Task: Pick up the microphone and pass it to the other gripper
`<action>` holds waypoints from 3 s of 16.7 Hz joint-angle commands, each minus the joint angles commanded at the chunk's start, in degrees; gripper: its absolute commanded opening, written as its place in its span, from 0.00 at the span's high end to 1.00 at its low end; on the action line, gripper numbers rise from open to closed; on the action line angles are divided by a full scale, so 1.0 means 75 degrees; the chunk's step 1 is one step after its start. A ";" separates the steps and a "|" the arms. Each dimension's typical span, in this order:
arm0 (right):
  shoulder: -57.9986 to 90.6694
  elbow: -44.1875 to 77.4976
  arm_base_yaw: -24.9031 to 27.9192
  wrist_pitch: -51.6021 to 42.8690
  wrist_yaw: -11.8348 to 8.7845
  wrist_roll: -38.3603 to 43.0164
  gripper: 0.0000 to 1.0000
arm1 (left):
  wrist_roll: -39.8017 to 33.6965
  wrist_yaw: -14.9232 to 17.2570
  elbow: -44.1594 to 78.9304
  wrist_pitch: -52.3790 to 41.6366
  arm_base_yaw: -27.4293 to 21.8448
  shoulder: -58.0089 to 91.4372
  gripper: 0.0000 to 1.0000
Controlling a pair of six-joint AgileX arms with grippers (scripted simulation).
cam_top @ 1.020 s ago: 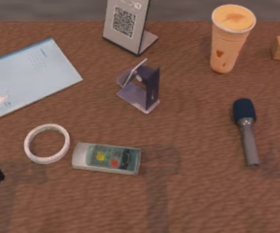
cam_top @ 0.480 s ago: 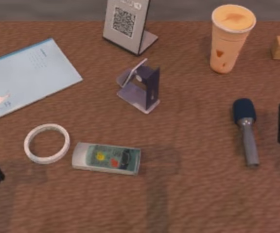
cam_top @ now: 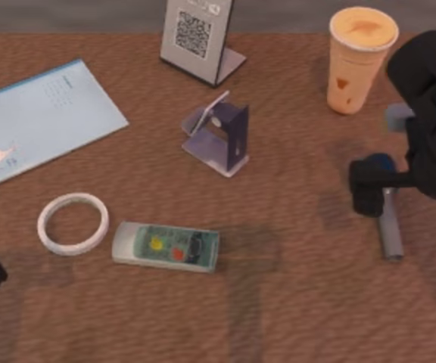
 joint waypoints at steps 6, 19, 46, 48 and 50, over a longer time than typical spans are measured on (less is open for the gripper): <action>0.0839 0.0675 0.0204 -0.0426 0.0059 0.0224 0.00 | 0.0000 0.0000 0.0000 0.0000 0.0000 0.0000 0.00; 0.2157 -0.0570 -0.0037 0.2217 0.0054 0.0001 0.00 | 0.0000 0.0000 0.0000 0.0000 0.0000 0.0000 0.00; 0.1970 -0.0503 0.0041 0.2334 -0.0362 0.0258 1.00 | 0.0000 0.0000 0.0000 0.0000 0.0000 0.0000 0.00; 0.1957 -0.0518 0.0047 0.2420 -0.0389 0.0229 1.00 | 0.0000 0.0000 0.0000 0.0000 0.0000 0.0000 0.00; 0.1892 -0.0587 0.0062 0.2809 -0.0514 0.0106 1.00 | 0.0000 0.0000 0.0000 0.0000 0.0000 0.0000 0.00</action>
